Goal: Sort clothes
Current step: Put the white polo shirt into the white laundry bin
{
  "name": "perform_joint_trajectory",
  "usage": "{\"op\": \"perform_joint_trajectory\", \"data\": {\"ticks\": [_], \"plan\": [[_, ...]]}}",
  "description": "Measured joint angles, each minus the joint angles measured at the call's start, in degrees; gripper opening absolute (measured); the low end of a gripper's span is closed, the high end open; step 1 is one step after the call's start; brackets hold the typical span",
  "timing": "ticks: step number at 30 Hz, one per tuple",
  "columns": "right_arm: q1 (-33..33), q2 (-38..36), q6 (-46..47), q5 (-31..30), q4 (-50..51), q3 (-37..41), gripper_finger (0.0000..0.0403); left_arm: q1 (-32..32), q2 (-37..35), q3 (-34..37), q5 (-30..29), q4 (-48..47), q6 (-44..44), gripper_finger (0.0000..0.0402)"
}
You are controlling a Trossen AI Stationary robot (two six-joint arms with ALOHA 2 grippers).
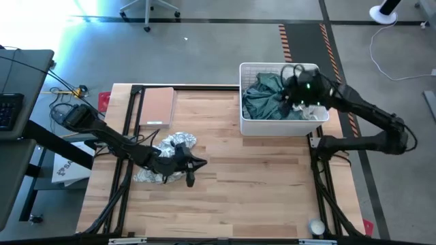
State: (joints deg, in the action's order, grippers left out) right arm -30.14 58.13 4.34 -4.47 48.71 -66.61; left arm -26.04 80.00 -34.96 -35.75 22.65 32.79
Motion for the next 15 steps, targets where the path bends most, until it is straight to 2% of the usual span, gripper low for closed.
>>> {"op": "perform_joint_trajectory", "data": {"ticks": [3,6,10,15], "plan": [[10.47,-0.89,1.54,-0.2,-4.49,0.0,0.0139,-1.49,-4.08,0.0,0.17,-11.63,8.33,0.0023],[21.29,-0.31,3.14,-3.81,-8.47,0.0,0.0139,-3.64,-8.32,0.0,1.98,-24.24,21.22,0.0023],[33.95,2.65,4.49,-13.76,-12.12,0.0,0.0139,-7.73,-11.05,0.0,3.96,-40.53,38.65,0.0023],[44.14,8.86,4.69,-26.24,-14.92,0.0,0.0139,-11.36,-9.36,0.0,4.06,-61.26,62.51,0.0023]]}}
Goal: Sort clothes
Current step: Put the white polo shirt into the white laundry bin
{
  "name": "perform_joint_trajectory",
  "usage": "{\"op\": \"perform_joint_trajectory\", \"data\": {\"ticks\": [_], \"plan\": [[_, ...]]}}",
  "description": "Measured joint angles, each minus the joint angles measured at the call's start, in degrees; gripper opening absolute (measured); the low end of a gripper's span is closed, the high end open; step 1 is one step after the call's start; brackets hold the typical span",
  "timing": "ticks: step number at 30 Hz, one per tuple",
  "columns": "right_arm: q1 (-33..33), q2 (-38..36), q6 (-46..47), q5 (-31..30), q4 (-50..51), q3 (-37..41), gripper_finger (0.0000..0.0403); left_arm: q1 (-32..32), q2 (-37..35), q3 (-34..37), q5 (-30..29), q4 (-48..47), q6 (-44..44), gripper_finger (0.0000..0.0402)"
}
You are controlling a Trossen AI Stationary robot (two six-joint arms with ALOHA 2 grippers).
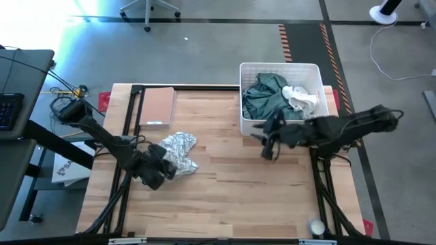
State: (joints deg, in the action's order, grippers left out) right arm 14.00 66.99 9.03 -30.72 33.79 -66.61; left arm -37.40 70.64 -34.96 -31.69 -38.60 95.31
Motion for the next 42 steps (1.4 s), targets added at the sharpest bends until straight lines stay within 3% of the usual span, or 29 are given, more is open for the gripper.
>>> {"op": "perform_joint_trajectory", "data": {"ticks": [3,5,14,18,22,29,33,38,42], "plan": [[2.85,3.72,-0.03,-3.6,-0.62,0.0,0.0139,-0.43,3.2,0.0,1.27,-9.04,9.48,0.0023],[3.63,5.87,-0.01,-3.83,-0.86,0.0,0.0139,-0.18,6.19,0.56,1.58,-10.16,11.63,0.0023],[3.81,10.5,1.36,-3.83,-1.09,0.0,0.0139,2.99,17.34,2.91,-4.85,6.96,7.47,0.0028],[3.81,10.51,1.72,-3.42,-1.08,0.0,0.0139,4.58,16.93,3.3,-5.65,16.17,-1.1,0.0005],[3.81,10.51,2.75,-3.34,-1.05,0.0,0.0139,5.15,15.08,3.69,-9.22,28.94,-15.18,0.0001],[3.81,10.51,4.42,-3.22,0.35,0.0,0.0139,2.57,3.8,3.52,-27.75,39.73,-32.09,0.0001],[3.81,10.58,5.51,-3.19,-0.02,0.0,0.0139,-1.14,-3.31,3.51,-35.54,50.88,-48.21,0.0001],[3.76,13.5,0.89,1.9,-3.89,-0.04,0.0139,-3.98,-4.74,3.43,-35.44,70.37,-70.96,0.0],[3.79,18.49,-2.15,7.28,-8.07,-0.04,0.0139,-4.55,-3.89,3.41,-34.79,70.18,-73.57,0.0001]]}}
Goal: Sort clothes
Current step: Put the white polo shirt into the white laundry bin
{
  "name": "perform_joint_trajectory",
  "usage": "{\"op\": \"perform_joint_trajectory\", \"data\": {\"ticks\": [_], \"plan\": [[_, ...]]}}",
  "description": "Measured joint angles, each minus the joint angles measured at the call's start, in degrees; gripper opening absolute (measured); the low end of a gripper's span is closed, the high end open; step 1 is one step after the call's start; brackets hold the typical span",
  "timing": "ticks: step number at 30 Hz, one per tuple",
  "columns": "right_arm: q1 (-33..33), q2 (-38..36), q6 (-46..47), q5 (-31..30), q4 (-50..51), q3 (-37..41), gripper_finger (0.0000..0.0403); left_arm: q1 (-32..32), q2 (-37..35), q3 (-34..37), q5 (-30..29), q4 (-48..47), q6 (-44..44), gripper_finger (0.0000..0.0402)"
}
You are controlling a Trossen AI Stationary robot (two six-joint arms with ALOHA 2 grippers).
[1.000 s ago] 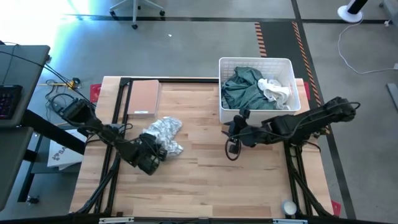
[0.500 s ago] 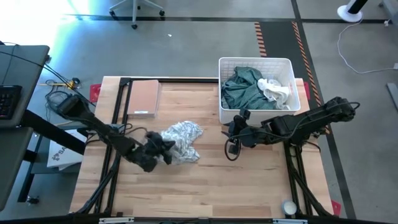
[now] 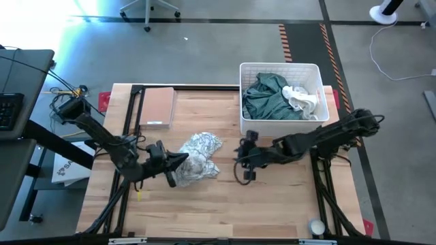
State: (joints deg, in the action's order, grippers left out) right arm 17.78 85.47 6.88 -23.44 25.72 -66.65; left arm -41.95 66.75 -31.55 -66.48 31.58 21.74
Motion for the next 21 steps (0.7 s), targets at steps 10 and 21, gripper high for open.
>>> {"op": "perform_joint_trajectory", "data": {"ticks": [10,21], "plan": [[-0.04,8.31,-0.32,1.57,-1.16,0.0,0.0139,5.9,2.26,0.0,12.86,-36.18,41.26,0.0077],[-0.15,8.06,-0.29,1.51,-1.53,0.0,0.0139,12.54,18.5,-0.04,28.31,-38.83,46.15,0.0172]]}}
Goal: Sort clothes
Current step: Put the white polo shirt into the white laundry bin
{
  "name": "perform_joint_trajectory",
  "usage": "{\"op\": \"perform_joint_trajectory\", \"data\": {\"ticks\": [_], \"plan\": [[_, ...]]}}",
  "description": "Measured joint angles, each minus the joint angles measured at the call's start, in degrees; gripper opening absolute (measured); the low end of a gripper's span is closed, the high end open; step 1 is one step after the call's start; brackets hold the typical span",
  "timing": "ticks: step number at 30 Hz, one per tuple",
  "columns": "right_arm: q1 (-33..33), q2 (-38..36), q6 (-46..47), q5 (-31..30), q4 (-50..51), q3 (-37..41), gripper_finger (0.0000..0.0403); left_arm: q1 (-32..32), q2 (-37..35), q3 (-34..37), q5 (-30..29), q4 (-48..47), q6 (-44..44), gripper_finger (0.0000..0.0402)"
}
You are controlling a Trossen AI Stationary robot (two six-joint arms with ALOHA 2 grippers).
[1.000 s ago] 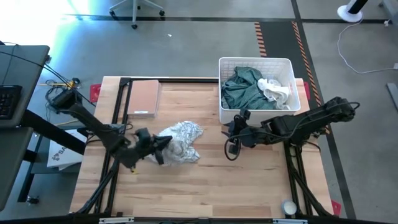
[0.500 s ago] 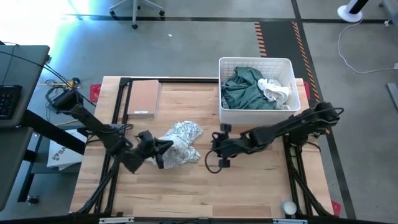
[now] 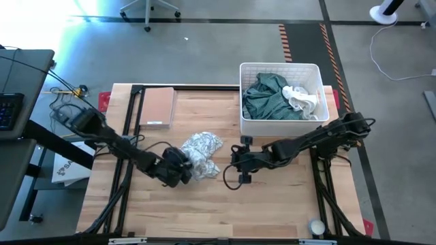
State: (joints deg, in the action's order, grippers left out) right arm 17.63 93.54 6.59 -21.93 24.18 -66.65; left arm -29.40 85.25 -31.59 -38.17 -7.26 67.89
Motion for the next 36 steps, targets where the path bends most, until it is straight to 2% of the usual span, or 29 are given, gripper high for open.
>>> {"op": "perform_joint_trajectory", "data": {"ticks": [4,7,11,14,16,21,25,32,36], "plan": [[0.0,0.0,0.13,0.01,-0.08,0.0,0.0139,1.12,7.75,-0.28,-0.99,5.22,-5.81,0.0166],[0.0,0.0,1.48,0.01,-0.45,0.0,0.0139,1.24,12.68,-0.44,-4.97,9.75,-6.1,0.0155],[0.0,0.37,1.99,0.04,-2.79,0.0,0.0139,1.28,15.5,-0.4,-8.03,13.61,-7.09,0.0108],[0.0,1.52,0.66,0.32,-4.76,-0.02,0.0139,1.28,14.41,-0.19,-8.69,13.35,-8.11,0.0039],[0.07,2.67,-1.66,1.47,-5.66,-0.02,0.0139,1.35,12.78,-0.04,-9.09,13.07,-9.82,0.0021],[0.42,6.47,-2.55,1.74,-8.07,-0.02,0.014,1.44,7.31,0.36,-9.74,12.89,-16.03,0.0021],[-1.3,9.42,-4.88,5.52,-13.99,-0.02,0.0152,1.04,2.37,0.22,-10.89,14.82,-20.21,0.0019],[-5.95,11.17,-7.24,11.38,-20.33,0.0,0.0224,0.72,-0.68,0.15,-10.42,23.43,-29.23,0.0022],[-8.3,11.36,-7.25,11.94,-22.39,0.0,0.0267,0.78,-0.7,0.14,-8.56,28.4,-33.65,0.0023]]}}
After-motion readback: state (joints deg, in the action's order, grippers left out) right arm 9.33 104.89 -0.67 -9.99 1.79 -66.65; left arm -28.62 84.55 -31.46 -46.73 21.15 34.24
